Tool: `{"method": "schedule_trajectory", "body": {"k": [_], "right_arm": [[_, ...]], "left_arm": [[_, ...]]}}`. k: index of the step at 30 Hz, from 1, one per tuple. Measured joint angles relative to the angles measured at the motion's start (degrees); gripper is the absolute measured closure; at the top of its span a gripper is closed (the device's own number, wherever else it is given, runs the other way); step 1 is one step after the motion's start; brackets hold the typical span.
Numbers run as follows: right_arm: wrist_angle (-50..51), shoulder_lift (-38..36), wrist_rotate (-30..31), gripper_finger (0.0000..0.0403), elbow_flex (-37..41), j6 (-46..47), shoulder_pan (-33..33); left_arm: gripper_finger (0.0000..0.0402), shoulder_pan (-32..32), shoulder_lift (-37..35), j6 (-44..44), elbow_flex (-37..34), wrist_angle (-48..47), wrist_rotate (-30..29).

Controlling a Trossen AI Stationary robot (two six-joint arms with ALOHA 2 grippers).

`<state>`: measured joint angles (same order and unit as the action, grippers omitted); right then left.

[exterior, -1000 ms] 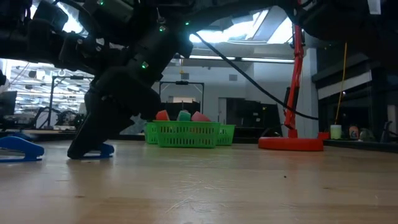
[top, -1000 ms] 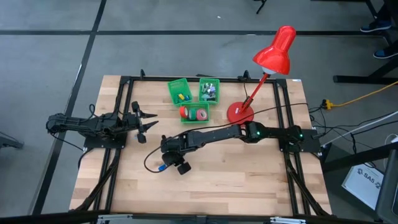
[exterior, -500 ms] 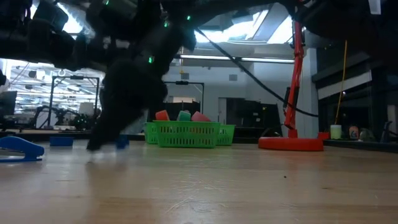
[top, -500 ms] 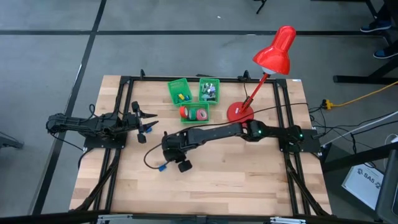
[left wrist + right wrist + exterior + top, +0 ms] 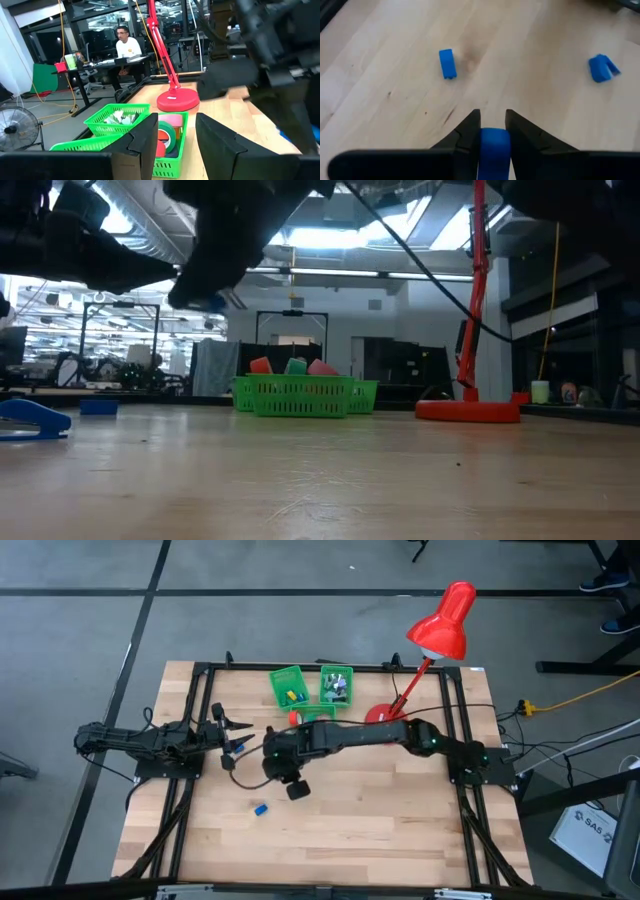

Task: Pick and place Stapler, Stapler remover, tape
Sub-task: Put the blue stapler into the left green bin

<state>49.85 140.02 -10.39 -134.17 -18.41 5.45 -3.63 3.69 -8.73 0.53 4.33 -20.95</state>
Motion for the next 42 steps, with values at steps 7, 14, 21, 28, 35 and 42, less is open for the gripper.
{"method": "schedule_trajectory", "body": {"k": [7, 14, 21, 28, 35, 42], "right_arm": [[1.55, -4.79, -0.15, 0.0321, -0.04, -0.05, -2.92], [1.26, -6.66, -0.15, 0.0321, -0.06, 0.0, -7.84], [0.56, -6.65, -0.2, 0.032, -0.07, 0.24, -13.06], [-5.76, -6.37, 0.14, 0.032, -0.07, 5.26, -19.24], [-8.61, -5.08, 6.08, 0.032, 0.26, 13.78, -24.04], [-8.13, -2.54, 7.86, 0.032, 0.31, 20.63, -25.95]], "left_arm": [[0.0274, -0.01, 0.01, 0.0, -0.01, -0.03, 0.0], [0.0274, -0.01, 0.01, 0.0, -0.01, 0.01, 0.0], [0.0274, -0.01, 0.01, 0.0, 0.0, 0.1, 0.0], [0.0274, -0.01, 0.0, 0.0, -0.01, 0.1, 0.0], [0.0274, -0.01, -0.01, 0.94, -0.01, 0.2, 0.0], [0.0274, -0.01, -0.01, 5.01, 0.0, 0.61, 0.01]]}}
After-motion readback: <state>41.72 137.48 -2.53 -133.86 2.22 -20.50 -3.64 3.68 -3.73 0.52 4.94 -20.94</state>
